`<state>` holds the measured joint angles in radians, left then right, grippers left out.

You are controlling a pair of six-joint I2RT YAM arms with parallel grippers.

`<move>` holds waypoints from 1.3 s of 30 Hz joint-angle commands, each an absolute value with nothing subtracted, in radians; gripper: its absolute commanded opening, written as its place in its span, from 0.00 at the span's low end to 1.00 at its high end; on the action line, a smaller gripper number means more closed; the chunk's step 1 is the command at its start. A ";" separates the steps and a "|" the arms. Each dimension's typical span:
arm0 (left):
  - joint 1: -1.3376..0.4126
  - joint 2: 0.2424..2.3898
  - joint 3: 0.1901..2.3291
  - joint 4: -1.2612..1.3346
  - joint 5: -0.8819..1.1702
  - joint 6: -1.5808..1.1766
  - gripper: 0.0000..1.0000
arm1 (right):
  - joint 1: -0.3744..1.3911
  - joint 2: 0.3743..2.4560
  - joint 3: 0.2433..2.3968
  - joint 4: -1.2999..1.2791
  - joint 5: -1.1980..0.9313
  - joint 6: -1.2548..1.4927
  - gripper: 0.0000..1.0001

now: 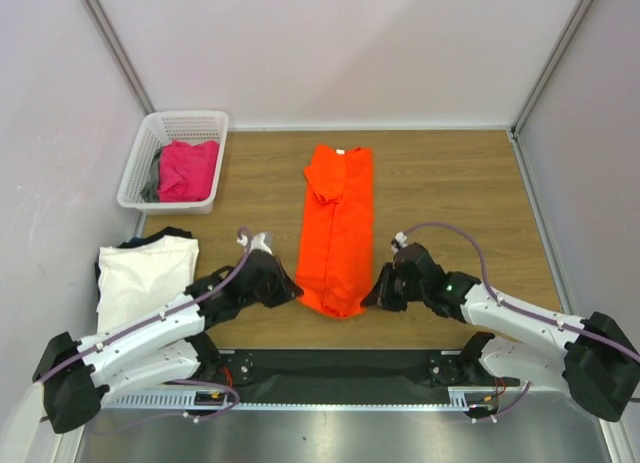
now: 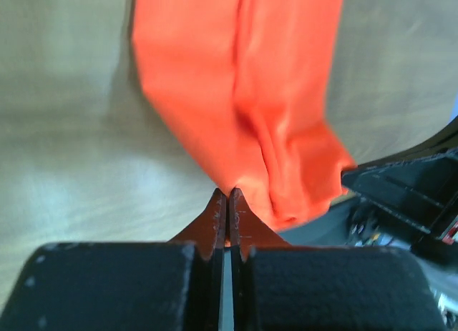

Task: Fold and stack the t-shirts
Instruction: Fold the tshirt

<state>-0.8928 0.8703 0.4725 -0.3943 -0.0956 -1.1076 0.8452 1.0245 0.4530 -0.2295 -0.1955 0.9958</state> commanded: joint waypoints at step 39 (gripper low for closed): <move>-0.376 1.838 1.361 -0.422 0.256 -0.715 0.00 | 0.253 1.999 1.482 -0.528 -0.693 0.489 0.00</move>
<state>-0.3866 1.8320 1.3060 -0.4568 0.2276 -0.7395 0.2600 1.9781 1.4273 -0.5083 -0.6601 0.5224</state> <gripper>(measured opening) 0.013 0.021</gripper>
